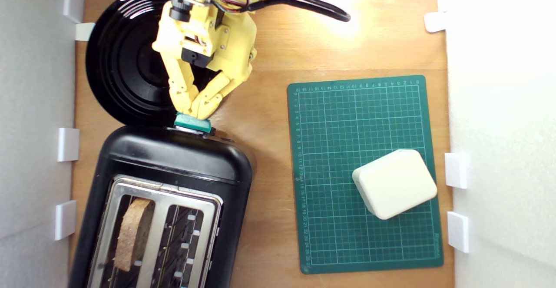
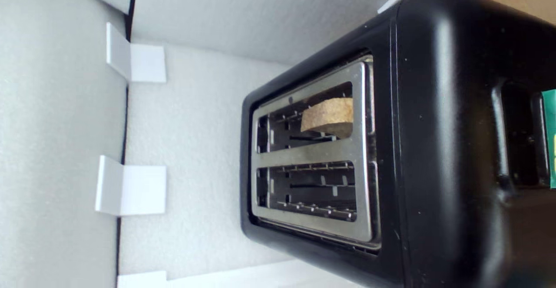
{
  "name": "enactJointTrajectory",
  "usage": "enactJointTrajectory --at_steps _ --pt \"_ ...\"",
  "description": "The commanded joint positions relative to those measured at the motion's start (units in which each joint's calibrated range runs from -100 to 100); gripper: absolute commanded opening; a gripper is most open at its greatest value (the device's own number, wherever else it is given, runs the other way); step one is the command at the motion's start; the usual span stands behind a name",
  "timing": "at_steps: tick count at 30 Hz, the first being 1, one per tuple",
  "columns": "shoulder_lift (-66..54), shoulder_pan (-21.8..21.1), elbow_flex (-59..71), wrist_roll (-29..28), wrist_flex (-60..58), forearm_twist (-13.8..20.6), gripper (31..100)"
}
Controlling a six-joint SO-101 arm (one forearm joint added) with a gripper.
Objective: Start toaster
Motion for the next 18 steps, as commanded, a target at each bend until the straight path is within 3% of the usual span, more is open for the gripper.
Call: enactJointTrajectory --at_steps 1,18 --pt "0.0 0.4 -4.0 0.8 -1.9 0.0 31.4" --pt "4.6 0.5 -4.1 1.5 -6.4 0.0 31.4"
